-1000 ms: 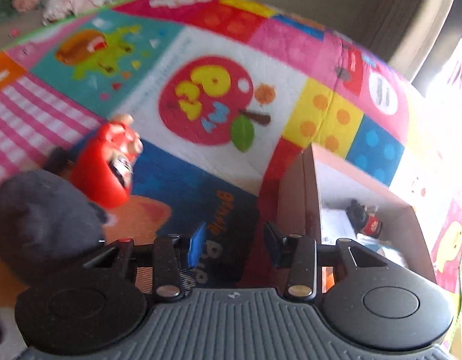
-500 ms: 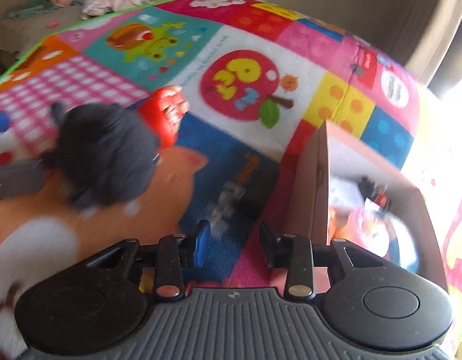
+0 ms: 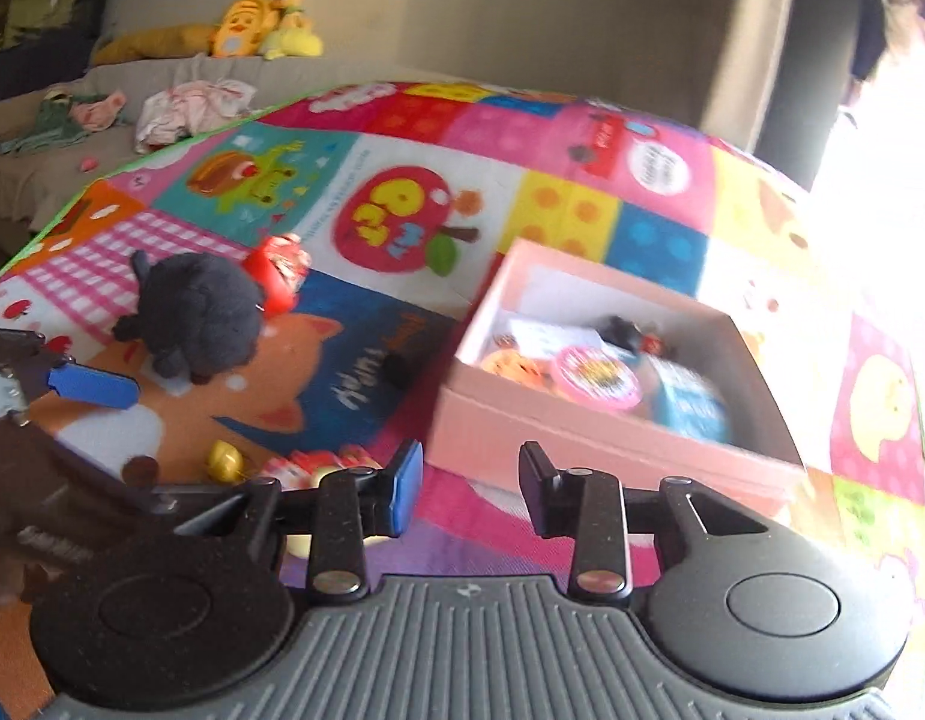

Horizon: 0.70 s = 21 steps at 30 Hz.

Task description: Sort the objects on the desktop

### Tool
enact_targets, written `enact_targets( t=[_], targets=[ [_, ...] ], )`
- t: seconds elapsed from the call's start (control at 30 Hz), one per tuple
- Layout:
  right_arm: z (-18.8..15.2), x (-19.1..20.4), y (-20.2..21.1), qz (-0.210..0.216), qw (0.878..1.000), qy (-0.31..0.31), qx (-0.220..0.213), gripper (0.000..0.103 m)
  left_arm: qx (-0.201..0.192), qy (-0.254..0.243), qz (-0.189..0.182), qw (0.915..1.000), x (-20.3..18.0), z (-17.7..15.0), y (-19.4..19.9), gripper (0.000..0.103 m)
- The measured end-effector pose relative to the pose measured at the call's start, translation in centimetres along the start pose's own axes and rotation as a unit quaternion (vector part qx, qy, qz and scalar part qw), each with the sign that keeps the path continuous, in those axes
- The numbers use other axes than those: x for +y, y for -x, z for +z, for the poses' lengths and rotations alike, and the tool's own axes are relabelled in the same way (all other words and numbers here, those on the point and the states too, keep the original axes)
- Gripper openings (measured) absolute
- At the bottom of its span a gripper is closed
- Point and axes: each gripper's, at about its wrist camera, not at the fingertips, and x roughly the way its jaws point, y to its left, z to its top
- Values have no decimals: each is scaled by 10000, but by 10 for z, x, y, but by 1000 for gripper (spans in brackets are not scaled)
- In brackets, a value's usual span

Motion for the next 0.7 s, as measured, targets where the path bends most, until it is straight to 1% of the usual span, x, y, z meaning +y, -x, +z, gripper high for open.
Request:
enact_targets(
  t=[0.03, 0.13, 0.3, 0.43, 0.5, 0.57, 0.6, 0.63, 0.67, 0.7],
  targets=[
    [-2, -4, -4, -6, 10000, -72, 51, 36, -27, -15, 56, 10000, -2, 0, 0, 103],
    [-8, -6, -7, 4, 9998, -196, 72, 44, -92, 72, 113, 9999, -1, -4, 2, 103],
    [-15, -9, -8, 16, 9995, -305, -14, 64, -90, 92, 106, 9999, 1, -3, 1, 103],
    [-20, -14, -13, 29, 9990, -450, 71, 66, -105, 140, 68, 9998, 1, -4, 2, 103],
    [-22, -14, -16, 35, 9987, -495, 115, 69, -104, 131, 6, 9999, 3, -4, 2, 103],
    [-23, -14, -18, 70, 9985, -516, 160, 70, -103, -80, -171, 9998, 7, -4, 2, 103],
    [-24, -14, -18, 73, 9985, -528, 149, 70, -110, -223, -355, 9991, 12, -2, 1, 103],
    [-24, -14, -17, 69, 9984, -538, 131, 72, -112, -239, -484, 9985, 17, -2, 1, 103],
    [-25, -14, -17, 55, 9984, -547, 112, 75, -136, -181, -521, 9984, 19, -2, 1, 103],
    [-25, -15, -16, 55, 9984, -557, 98, 77, -127, -225, -477, 9985, 17, -2, 2, 103]
  ],
)
